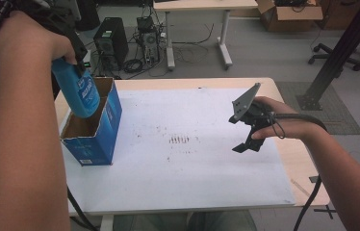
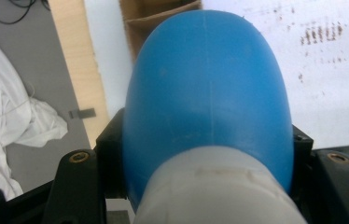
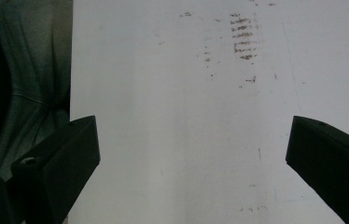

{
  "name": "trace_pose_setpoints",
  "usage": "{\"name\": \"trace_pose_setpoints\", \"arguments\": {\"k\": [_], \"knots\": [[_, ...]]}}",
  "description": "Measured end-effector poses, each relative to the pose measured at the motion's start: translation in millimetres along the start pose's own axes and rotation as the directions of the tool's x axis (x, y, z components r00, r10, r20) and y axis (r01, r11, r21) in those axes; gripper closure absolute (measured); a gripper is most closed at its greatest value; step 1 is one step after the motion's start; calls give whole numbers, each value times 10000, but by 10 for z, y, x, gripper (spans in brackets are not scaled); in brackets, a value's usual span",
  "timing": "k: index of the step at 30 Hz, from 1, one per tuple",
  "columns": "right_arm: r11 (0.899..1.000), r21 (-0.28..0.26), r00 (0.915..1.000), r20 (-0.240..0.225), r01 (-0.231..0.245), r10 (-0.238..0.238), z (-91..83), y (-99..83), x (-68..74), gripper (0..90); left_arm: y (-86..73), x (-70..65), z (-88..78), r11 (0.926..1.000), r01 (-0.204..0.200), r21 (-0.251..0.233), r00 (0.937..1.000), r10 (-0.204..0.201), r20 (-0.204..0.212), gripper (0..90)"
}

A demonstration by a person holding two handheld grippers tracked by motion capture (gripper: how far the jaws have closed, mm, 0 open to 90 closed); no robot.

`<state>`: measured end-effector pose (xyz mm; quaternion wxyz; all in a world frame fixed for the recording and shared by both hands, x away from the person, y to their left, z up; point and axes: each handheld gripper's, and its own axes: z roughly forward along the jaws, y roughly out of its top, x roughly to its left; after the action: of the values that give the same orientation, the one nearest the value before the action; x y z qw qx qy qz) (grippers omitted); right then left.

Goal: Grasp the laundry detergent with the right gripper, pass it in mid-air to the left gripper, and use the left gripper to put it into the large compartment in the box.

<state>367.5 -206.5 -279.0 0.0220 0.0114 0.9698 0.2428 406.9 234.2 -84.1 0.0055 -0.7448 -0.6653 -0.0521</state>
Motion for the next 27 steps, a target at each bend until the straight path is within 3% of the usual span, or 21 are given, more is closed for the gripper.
{"name": "trace_pose_setpoints", "arguments": {"k": [10, 27], "knots": [[9999, 153, 9997, -219, -64, 67, 39, 0, -16, 32, -10, 114, 112, 9989, 463, -26, 9989, -463, 15, 387], [9978, 630, 9996, -182, -193, 205, -65, -8, 14, 32, 34, 234, 525, 9977, 624, 255, 9981, -624, -16, 386]]}}
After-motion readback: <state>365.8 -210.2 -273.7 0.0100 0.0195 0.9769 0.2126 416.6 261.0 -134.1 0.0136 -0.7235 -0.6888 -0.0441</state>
